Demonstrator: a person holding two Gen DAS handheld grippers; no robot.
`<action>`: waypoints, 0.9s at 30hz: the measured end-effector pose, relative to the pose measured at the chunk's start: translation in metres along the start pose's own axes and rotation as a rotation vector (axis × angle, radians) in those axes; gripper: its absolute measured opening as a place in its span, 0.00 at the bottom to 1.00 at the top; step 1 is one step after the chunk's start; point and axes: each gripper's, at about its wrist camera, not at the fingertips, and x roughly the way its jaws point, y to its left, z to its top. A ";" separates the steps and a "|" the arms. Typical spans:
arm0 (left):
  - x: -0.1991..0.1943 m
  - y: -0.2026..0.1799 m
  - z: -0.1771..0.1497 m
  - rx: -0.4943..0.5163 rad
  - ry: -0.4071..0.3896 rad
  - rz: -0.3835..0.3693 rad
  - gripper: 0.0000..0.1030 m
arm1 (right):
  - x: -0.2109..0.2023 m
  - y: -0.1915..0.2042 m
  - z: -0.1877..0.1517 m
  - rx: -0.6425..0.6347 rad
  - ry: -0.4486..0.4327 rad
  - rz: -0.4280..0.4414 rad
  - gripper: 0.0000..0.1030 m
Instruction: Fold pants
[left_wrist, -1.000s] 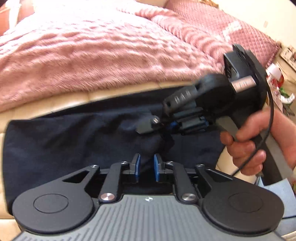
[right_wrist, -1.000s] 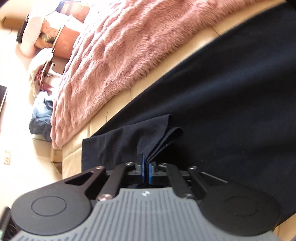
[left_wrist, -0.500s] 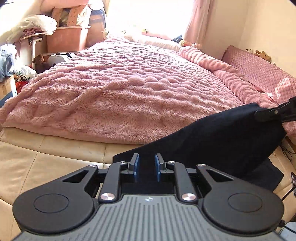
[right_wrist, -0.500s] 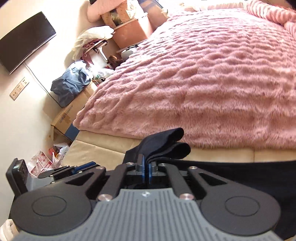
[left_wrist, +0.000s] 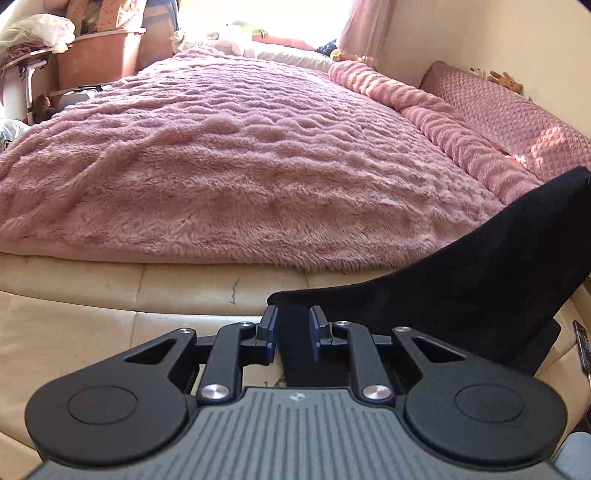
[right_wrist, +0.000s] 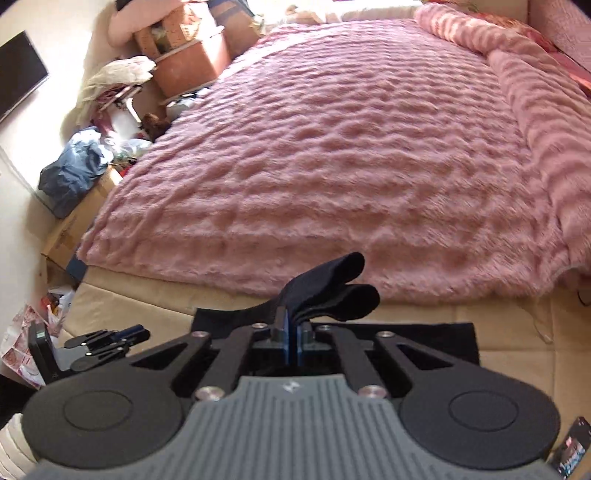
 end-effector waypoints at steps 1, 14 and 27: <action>0.008 -0.003 -0.002 0.005 0.017 0.000 0.19 | 0.007 -0.019 -0.006 0.020 0.017 -0.025 0.00; 0.063 -0.026 -0.018 0.040 0.122 0.012 0.19 | 0.084 -0.124 -0.052 0.114 0.056 -0.029 0.00; 0.082 -0.039 -0.026 0.094 0.165 0.041 0.19 | 0.150 -0.182 -0.113 0.084 0.135 -0.195 0.00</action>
